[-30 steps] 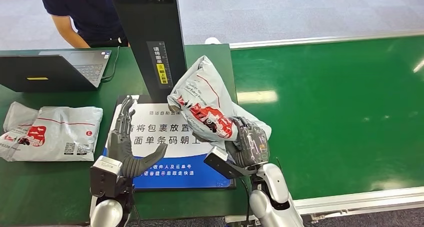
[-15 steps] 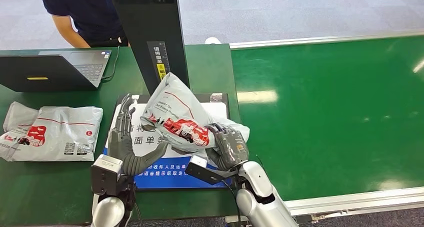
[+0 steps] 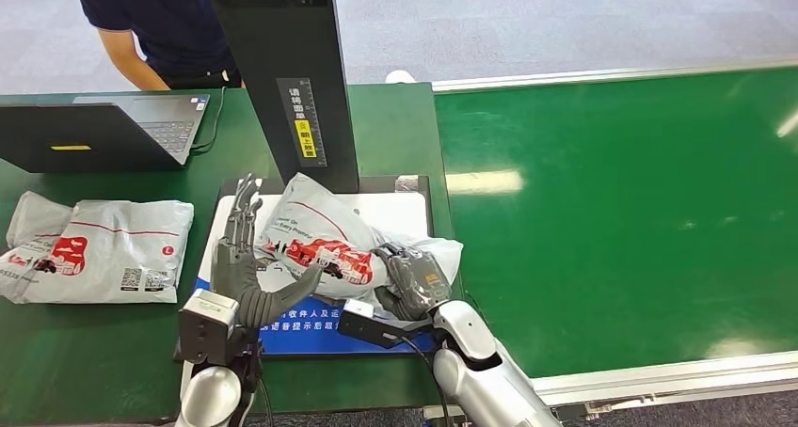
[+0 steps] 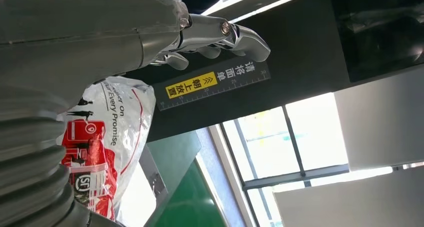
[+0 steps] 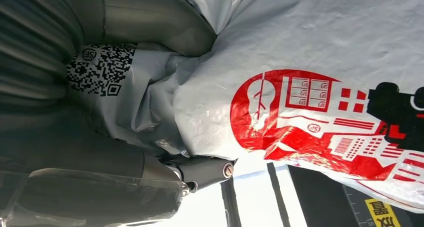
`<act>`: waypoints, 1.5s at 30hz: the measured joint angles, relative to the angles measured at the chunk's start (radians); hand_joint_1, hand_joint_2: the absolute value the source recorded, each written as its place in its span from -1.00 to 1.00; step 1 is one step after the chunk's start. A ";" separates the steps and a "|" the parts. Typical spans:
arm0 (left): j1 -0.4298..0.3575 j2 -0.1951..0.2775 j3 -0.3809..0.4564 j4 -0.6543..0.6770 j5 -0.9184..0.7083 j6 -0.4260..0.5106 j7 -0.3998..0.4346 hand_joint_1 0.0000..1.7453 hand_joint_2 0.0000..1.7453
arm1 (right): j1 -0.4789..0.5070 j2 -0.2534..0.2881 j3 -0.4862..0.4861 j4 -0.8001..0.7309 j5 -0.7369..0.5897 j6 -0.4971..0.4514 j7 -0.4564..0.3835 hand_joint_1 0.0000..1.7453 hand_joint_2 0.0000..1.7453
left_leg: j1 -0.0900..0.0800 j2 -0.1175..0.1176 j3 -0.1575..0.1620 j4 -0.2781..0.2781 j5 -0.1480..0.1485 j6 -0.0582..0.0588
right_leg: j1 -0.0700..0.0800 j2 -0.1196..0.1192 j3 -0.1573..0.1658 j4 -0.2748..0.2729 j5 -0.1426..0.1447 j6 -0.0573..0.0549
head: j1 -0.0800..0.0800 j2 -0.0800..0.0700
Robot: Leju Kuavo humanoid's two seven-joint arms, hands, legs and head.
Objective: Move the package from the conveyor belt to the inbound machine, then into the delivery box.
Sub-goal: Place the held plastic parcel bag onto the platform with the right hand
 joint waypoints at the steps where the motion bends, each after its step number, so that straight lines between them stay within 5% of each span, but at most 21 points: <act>1: -0.002 0.001 -0.004 0.002 0.002 0.000 0.000 -1.00 1.00 | -0.012 0.005 0.001 0.021 -0.008 -0.007 -0.006 1.00 1.00 | 0.000 0.000 0.000 0.000 0.000 0.000 | 0.000 0.000 0.000 0.000 0.000 0.000 | 0.000 0.000; 20: -0.031 0.003 -0.043 0.037 0.016 0.013 -0.002 -1.00 1.00 | -0.109 0.104 0.011 0.211 -0.017 -0.043 -0.132 0.98 1.00 | 0.000 0.000 -0.001 0.000 0.001 0.000 | 0.000 0.000 -0.001 0.000 0.000 0.000 | 0.000 0.000; 21: -0.031 0.003 -0.043 0.037 0.016 0.014 -0.002 -1.00 1.00 | -0.109 0.107 0.014 0.214 -0.020 -0.042 -0.142 0.88 1.00 | 0.000 0.000 -0.001 0.000 0.001 0.000 | 0.000 0.000 -0.001 0.000 0.000 0.000 | 0.000 0.000; 25: -0.031 0.004 -0.043 0.038 0.016 0.016 -0.002 -1.00 1.00 | -0.113 0.116 0.024 0.225 -0.029 -0.033 -0.157 -1.00 1.00 | 0.000 0.000 -0.001 0.000 0.001 0.000 | 0.000 0.000 -0.001 0.000 0.000 0.000 | 0.000 0.000; 31: -0.030 0.006 -0.043 0.038 0.016 0.020 -0.003 -1.00 1.00 | -0.122 0.119 0.037 0.251 -0.024 -0.026 -0.121 -1.00 1.00 | 0.000 0.000 -0.001 0.000 0.001 0.000 | 0.000 0.000 -0.001 0.000 0.000 0.000 | 0.000 0.000; 35: -0.031 0.006 -0.043 0.040 0.016 0.020 -0.003 -1.00 1.00 | -0.127 0.119 0.039 0.263 -0.017 -0.028 -0.106 -1.00 -1.00 | 0.000 0.000 -0.001 0.000 0.001 0.000 | 0.000 0.000 -0.001 0.000 0.000 0.000 | 0.000 0.000; 45: -0.029 0.008 -0.043 0.048 0.017 0.023 -0.004 -1.00 1.00 | -0.127 0.119 0.039 0.283 -0.045 -0.031 -0.128 -1.00 -1.00 | 0.000 0.000 -0.001 0.000 0.001 0.000 | 0.000 0.000 -0.001 0.000 0.000 0.000 | 0.000 0.000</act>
